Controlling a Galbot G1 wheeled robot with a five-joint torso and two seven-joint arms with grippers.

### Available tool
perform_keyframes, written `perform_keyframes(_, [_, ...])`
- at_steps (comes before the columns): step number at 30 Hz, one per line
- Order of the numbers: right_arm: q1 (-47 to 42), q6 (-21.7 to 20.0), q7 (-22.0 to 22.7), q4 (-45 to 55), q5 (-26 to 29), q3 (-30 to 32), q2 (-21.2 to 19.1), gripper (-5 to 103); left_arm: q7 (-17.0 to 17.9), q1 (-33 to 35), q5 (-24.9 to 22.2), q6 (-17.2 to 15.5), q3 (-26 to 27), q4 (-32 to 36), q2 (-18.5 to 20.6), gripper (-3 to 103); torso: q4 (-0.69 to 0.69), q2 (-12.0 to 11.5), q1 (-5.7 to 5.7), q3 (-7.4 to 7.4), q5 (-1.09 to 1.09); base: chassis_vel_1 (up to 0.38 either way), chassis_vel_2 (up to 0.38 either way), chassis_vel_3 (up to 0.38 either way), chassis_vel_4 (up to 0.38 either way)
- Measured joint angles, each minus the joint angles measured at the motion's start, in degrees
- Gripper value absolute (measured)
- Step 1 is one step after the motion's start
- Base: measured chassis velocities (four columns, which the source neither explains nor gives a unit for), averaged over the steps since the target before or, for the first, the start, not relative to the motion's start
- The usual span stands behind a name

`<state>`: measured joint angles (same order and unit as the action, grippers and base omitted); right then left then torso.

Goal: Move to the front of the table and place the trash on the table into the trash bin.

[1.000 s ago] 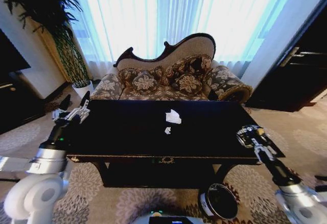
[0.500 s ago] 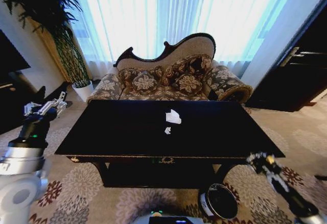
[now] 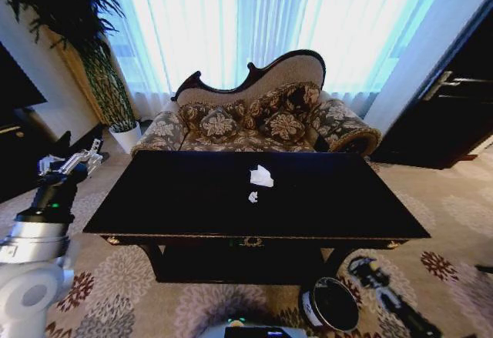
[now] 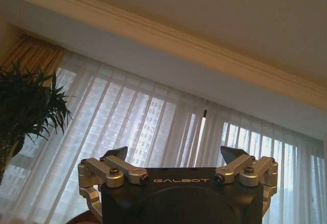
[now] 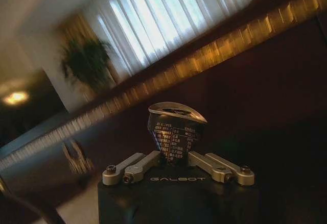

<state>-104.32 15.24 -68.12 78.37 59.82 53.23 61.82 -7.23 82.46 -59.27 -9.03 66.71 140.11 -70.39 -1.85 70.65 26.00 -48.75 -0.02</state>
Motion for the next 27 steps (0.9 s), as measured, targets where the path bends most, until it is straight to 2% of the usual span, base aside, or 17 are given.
perform_keyframes(2, [0.8,1.0,1.3,-2.0,-1.8,-1.1,0.2,3,0.0,0.0,-0.2,0.0,0.1,0.0,0.3,100,0.0,0.0,0.0,0.0,-0.01,0.0,0.0,0.0,0.0])
perform_keyframes(6, [3.6,5.0,9.7,-9.1,-9.3,-5.1,1.4,3,0.4,0.0,-1.1,-0.5,0.0,0.7,1.0,100,-0.01,0.0,0.0,0.0,0.01,0.0,0.0,0.0,0.0])
perform_keyframes(8, [3.9,5.2,10.8,-9.5,-10.2,-5.4,1.7,3,0.4,0.0,-1.1,-0.5,0.0,0.9,1.0,100,-0.01,0.0,0.0,0.0,0.01,0.0,0.0,0.0,0.0])
perform_keyframes(10, [5.0,5.7,22.1,-10.4,-19.0,-7.2,3.6,3,0.4,0.4,-1.0,-0.7,-0.3,1.9,0.8,100,-0.01,0.0,0.0,0.0,0.0,0.0,0.0,0.0,0.0])
perform_keyframes(11, [5.2,5.7,24.4,-10.3,-20.8,-7.7,4.0,3,0.4,0.5,-1.0,-0.7,-0.3,2.1,0.8,100,0.0,0.0,0.0,0.0,-0.01,0.0,0.0,0.0,0.0])
perform_keyframes(12, [5.2,5.7,24.4,-10.3,-20.8,-7.7,4.0,3,0.4,0.5,-1.0,-0.7,-0.3,2.1,0.8,100,0.0,0.0,0.0,0.0,-0.01,0.0,0.0,0.0,0.0])
perform_keyframes(15, [6.3,4.5,35.2,-10.3,-26.8,-11.7,5.8,3,0.5,0.9,-1.6,-0.8,-0.1,3.1,0.7,100,-0.01,0.0,0.0,0.0,0.0,0.0,0.0,0.0,0.0])
perform_keyframes(16, [6.7,4.1,37.7,-10.2,-27.4,-12.9,6.4,3,0.5,1.0,-1.6,-0.9,-0.1,3.1,0.7,100,0.0,0.0,0.0,0.0,-0.01,0.0,0.0,0.0,0.0])
perform_keyframes(17, [6.7,4.1,37.7,-10.2,-27.4,-12.9,6.4,3,0.5,1.0,-1.6,-0.9,-0.1,3.1,0.7,100,0.0,0.0,0.0,0.0,-0.01,0.0,0.0,0.0,0.0])
perform_keyframes(18, [7.0,3.6,39.8,-10.2,-27.6,-14.0,6.9,3,0.6,1.0,-1.6,-0.9,-0.1,3.1,0.6,100,0.0,0.0,0.0,0.0,-0.01,0.0,0.0,0.0,0.0])
perform_keyframes(19, [7.9,2.3,44.0,-9.9,-27.8,-16.1,8.2,3,0.6,1.2,-1.5,-1.0,-0.3,3.1,0.5,100,-0.01,0.0,0.0,0.0,0.02,0.0,0.0,0.0,0.0])
perform_keyframes(20, [8.5,1.6,46.0,-9.9,-27.7,-17.1,8.7,3,0.6,1.3,-1.3,-1.0,-0.5,3.1,0.3,100,-0.01,0.0,0.0,0.0,0.01,0.0,0.0,0.0,0.0])
perform_keyframes(21, [8.5,1.6,46.0,-9.9,-27.7,-17.1,8.7,3,0.6,1.3,-1.3,-1.0,-0.5,3.1,0.3,100,-0.01,0.0,0.0,0.0,0.01,0.0,0.0,0.0,0.0])
perform_keyframes(23, [10.9,-0.1,51.5,-10.7,-27.3,-19.7,9.8,3,0.6,1.5,-0.7,-1.1,-0.8,3.1,0.0,100,-0.01,0.0,0.0,0.0,-0.01,0.0,0.0,0.0,0.0])
perform_keyframes(24, [10.9,-0.1,51.5,-10.7,-27.3,-19.7,9.8,3,0.6,1.5,-0.7,-1.1,-0.8,3.1,0.0,100,-0.01,0.0,0.0,0.0,-0.01,0.0,0.0,0.0,0.0])
perform_keyframes(27, [14.5,-0.5,56.5,-13.5,-27.1,-22.2,9.8,3,0.6,1.9,-0.4,-1.1,-0.7,3.1,-0.1,100,0.0,0.0,0.0,0.0,0.0,0.0,0.0,0.0,0.0])
